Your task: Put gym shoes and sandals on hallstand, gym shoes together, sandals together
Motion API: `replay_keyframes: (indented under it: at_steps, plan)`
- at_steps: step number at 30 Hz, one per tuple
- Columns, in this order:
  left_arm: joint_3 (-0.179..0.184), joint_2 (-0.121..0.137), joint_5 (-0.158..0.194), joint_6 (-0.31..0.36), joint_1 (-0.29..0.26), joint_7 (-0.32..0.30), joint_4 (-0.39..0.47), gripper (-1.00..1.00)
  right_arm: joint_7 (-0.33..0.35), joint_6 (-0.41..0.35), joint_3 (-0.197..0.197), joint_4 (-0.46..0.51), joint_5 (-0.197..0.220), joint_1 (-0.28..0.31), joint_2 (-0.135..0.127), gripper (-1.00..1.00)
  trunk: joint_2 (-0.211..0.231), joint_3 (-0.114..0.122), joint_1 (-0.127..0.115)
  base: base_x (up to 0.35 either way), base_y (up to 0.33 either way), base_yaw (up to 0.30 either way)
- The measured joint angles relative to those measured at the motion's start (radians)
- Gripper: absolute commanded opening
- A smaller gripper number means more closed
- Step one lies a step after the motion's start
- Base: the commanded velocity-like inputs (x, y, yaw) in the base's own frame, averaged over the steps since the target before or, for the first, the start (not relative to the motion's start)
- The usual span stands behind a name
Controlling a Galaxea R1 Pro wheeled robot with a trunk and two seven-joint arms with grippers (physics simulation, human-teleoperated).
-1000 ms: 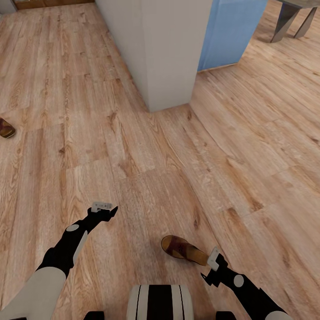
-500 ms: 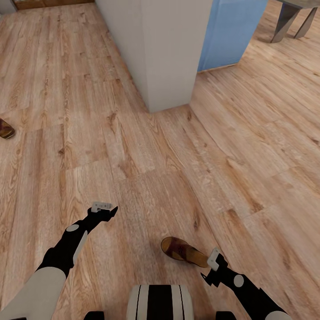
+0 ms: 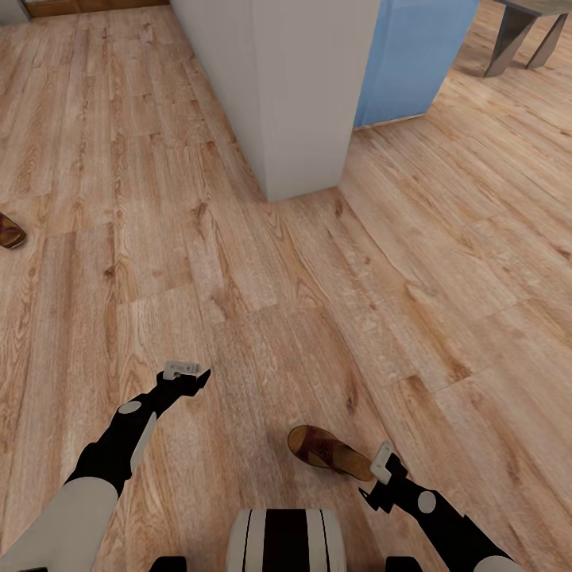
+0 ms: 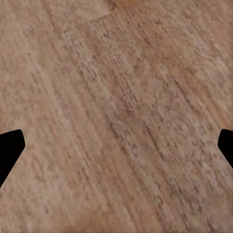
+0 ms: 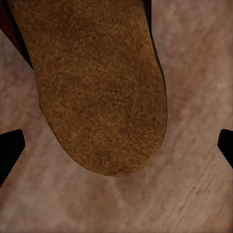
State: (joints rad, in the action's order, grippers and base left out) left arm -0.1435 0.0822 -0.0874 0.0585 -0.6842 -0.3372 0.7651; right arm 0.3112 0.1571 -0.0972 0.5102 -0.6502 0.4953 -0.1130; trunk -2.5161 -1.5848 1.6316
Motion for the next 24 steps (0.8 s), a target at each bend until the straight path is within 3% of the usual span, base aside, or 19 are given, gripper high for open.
replay_keyframes:
  at_steps: [24]
  plan:
    - [0.0,0.0,0.002,-0.002,0.0,0.0,0.0,1.0,0.0,-0.001,0.0,0.0,0.0,0.0,0.0,1.0,0.0,0.0,0.0,0.027,0.014,0.0]
